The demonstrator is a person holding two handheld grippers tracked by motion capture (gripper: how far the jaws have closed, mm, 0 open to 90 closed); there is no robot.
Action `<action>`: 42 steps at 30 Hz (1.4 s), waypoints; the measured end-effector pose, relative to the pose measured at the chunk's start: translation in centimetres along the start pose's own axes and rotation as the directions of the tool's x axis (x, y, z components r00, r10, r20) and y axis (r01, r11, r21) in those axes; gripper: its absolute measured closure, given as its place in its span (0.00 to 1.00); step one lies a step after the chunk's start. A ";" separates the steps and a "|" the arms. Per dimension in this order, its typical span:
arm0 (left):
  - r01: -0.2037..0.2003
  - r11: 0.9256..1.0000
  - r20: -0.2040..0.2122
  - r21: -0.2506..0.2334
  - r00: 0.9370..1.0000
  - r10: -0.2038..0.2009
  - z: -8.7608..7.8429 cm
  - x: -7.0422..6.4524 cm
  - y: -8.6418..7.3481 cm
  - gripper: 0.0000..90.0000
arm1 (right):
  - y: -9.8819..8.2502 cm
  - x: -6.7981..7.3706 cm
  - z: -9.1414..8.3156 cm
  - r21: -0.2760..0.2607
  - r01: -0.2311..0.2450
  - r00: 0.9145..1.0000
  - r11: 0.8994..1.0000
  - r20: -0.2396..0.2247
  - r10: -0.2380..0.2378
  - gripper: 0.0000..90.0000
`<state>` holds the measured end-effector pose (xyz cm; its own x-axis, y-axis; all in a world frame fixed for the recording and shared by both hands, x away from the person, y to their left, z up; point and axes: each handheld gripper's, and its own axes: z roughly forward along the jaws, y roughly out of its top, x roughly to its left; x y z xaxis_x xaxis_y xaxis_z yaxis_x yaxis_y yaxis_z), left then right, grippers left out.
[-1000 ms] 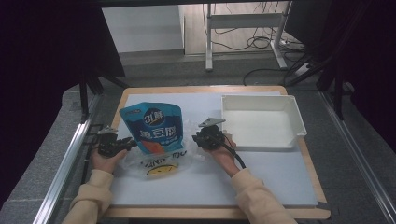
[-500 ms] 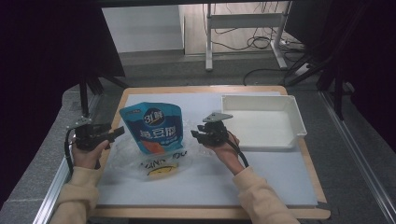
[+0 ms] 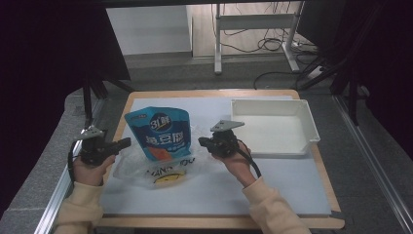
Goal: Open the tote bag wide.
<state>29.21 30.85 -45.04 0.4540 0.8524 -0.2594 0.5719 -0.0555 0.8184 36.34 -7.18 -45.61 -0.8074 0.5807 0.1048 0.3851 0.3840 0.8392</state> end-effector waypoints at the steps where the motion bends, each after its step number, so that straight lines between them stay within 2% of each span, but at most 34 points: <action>1: 0.006 1.000 -0.011 0.024 1.000 -0.005 0.7 0.1 -0.3 1.00 | -0.3 0.1 0.3 0.014 0.005 1.000 1.000 0.004 -0.005 0.97; 4: 0.020 0.998 -0.048 0.068 0.999 -0.016 2.4 1.0 -1.4 0.99 | -1.6 0.1 1.5 0.070 0.000 1.000 0.998 0.023 -0.002 0.97; 6: 0.044 0.995 -0.059 0.084 0.997 -0.039 3.1 1.9 -2.1 1.00 | -2.3 -0.2 2.1 0.099 0.000 0.999 0.995 0.043 -0.005 0.97; 9: 0.070 0.992 -0.076 0.108 0.995 -0.062 4.1 3.4 -3.2 0.99 | -3.4 -1.2 2.7 0.133 -0.003 0.995 0.991 0.095 -0.010 0.97; 12: 0.100 0.988 -0.068 0.120 0.993 -0.093 4.7 4.5 -4.1 0.99 | -4.2 -2.1 2.9 0.150 -0.031 0.993 0.988 0.120 0.013 0.97; 14: 0.108 0.985 -0.067 0.133 0.993 -0.099 5.2 5.0 -4.7 0.99 | -4.7 -2.2 3.1 0.161 -0.041 0.992 0.986 0.128 0.020 0.97; 16: 0.102 0.983 -0.057 0.150 0.994 -0.095 5.7 5.2 -5.1 0.99 | -5.0 -2.1 3.3 0.175 -0.026 0.990 0.984 0.140 0.001 0.97; 18: 0.095 0.983 -0.065 0.158 0.994 -0.085 6.0 5.3 -5.4 0.99 | -5.2 -2.1 3.5 0.188 -0.017 0.989 0.982 0.147 -0.011 0.97; 20: 0.107 0.982 -0.063 0.158 0.993 -0.098 6.2 5.6 -5.7 0.99 | -5.4 -2.1 3.6 0.201 -0.009 0.988 0.980 0.155 -0.023 0.97; 22: 0.112 0.981 -0.063 0.161 0.993 -0.103 6.3 5.8 -5.9 0.99 | -5.6 -2.2 3.8 0.206 -0.008 0.986 0.979 0.167 -0.027 0.97; 28: 0.095 0.980 -0.072 0.177 0.994 -0.083 6.9 5.9 -6.4 0.99 | -6.1 -2.6 3.9 0.217 -0.017 0.983 0.976 0.180 -0.023 0.97; 36: 0.111 0.981 -0.060 0.159 0.993 -0.103 7.0 5.9 -6.6 0.97 | -6.2 -2.7 3.9 0.211 -0.020 0.984 0.977 0.179 -0.019 0.97; 42: 0.121 0.988 -0.047 0.094 0.992 -0.117 6.1 5.7 -5.9 0.97 | -6.2 -2.7 3.9 0.207 -0.018 0.984 0.978 0.176 -0.019 0.97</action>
<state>32.62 32.89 -54.51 0.3513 0.8764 -0.3294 0.6845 -0.0003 0.7290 37.92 -8.31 -53.15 -0.7231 0.6907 -0.0074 0.4837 0.5140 0.7084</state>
